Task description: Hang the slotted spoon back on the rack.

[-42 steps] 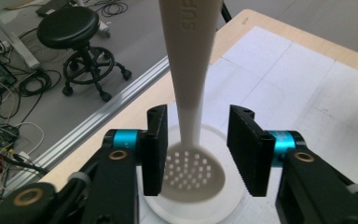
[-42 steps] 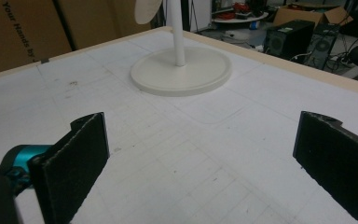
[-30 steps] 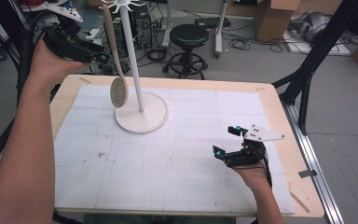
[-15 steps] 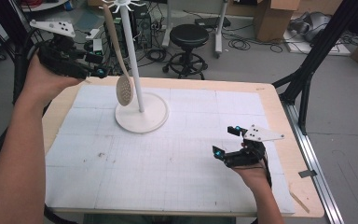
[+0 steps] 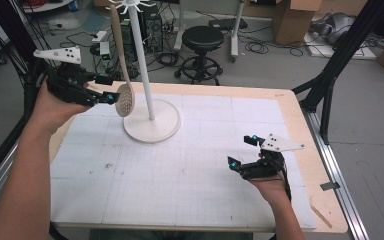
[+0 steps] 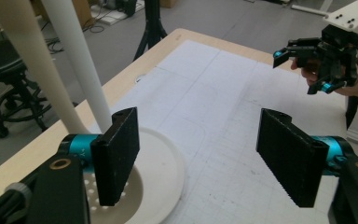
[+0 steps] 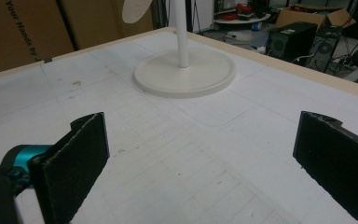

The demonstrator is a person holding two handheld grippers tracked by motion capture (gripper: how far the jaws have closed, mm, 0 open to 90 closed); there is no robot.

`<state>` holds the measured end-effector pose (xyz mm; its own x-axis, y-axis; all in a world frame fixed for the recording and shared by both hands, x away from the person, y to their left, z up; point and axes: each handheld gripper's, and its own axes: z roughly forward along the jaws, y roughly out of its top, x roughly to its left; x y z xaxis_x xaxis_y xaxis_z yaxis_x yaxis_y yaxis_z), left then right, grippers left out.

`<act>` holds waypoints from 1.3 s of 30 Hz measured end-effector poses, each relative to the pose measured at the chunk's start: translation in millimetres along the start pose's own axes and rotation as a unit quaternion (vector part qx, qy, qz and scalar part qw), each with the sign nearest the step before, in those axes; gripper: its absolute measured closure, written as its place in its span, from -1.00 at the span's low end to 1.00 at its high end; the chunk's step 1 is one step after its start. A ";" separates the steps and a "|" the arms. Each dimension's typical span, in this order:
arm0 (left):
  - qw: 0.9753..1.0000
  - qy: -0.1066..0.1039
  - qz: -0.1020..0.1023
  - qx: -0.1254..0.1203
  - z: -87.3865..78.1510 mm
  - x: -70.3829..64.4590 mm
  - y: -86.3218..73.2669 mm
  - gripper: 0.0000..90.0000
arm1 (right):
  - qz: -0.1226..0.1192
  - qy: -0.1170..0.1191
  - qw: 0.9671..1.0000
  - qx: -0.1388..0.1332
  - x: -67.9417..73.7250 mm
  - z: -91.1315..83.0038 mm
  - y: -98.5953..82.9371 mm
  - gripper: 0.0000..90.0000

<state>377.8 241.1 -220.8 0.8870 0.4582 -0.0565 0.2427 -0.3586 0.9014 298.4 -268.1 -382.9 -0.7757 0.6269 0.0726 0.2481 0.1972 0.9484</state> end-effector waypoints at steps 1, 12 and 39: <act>1.000 -0.003 0.000 -0.003 1.2 -1.0 -3.7 -0.33 | 0.001 0.000 1.000 0.001 0.1 -0.2 -0.1 -0.94; 1.000 -0.010 -0.008 -0.024 19.2 -13.7 -48.5 -0.55 | 0.000 -0.003 1.000 -0.001 -1.9 -0.7 -0.9 -0.94; 0.996 -0.047 -0.033 -0.071 52.0 -33.2 -134.2 -0.86 | 0.004 -0.005 1.000 0.008 -4.9 2.7 -3.5 -0.94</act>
<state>336.3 231.7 -362.2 0.9057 0.3957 -0.1522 0.2496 -0.2076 0.9458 303.0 -269.8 -387.4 -0.7684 0.6353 0.0770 0.2636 0.2045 0.9427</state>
